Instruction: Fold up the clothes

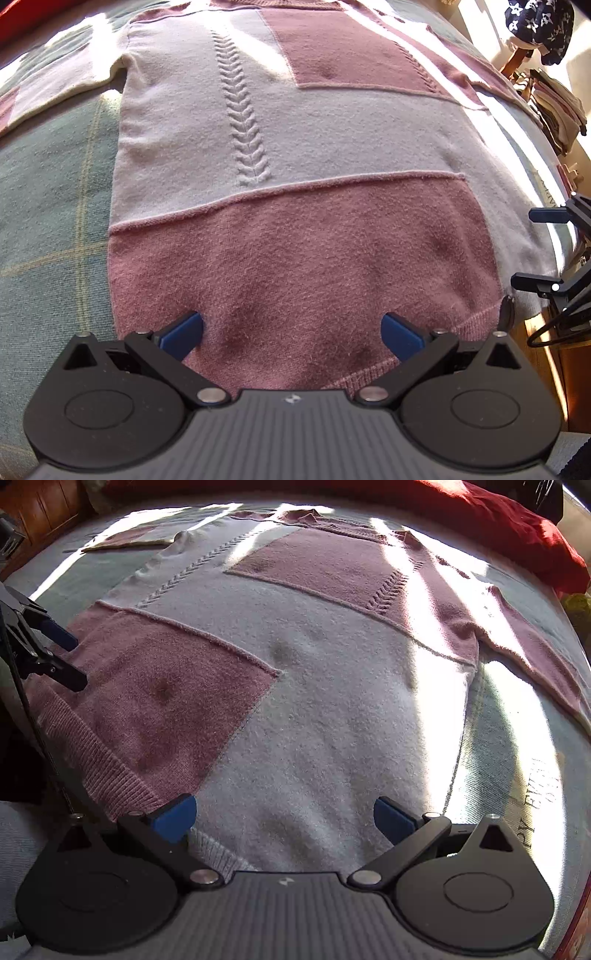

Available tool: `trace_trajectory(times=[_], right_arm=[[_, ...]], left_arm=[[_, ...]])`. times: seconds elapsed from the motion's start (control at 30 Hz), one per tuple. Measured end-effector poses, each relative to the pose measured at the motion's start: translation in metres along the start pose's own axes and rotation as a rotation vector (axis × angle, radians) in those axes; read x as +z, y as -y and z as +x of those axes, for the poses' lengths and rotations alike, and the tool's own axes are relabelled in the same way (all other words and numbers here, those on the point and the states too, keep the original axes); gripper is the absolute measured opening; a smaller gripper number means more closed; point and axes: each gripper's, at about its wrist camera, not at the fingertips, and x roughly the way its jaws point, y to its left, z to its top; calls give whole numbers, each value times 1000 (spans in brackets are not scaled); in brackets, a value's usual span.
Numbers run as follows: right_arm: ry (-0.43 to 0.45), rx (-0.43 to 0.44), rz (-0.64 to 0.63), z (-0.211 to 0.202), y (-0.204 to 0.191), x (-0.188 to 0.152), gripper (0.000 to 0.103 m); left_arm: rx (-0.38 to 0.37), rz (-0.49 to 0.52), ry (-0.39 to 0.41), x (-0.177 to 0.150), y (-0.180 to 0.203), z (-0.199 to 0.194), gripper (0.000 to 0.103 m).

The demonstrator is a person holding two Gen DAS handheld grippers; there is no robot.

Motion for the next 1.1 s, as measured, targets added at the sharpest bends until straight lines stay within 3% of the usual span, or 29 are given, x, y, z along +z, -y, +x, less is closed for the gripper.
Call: trace_trajectory(times=[0.13, 0.33, 0.5, 0.63, 0.9, 1.1], right_arm=[[-47, -40, 29, 2, 6, -11, 103], [-86, -52, -74, -13, -1, -18, 103], [-63, -35, -234, -12, -17, -15, 103], [-13, -31, -256, -10, -25, -1, 103], [51, 16, -332, 5, -43, 14, 103], [66, 62, -367, 20, -55, 17, 103]], left_arm=[[0, 1, -7, 0, -2, 1, 102], [7, 2, -6, 0, -1, 4, 102], [10, 4, 31, -2, 0, -6, 102], [19, 81, 65, -7, 13, -14, 102], [72, 159, -12, -35, 33, 0, 102], [63, 119, 39, -22, 25, -18, 102]])
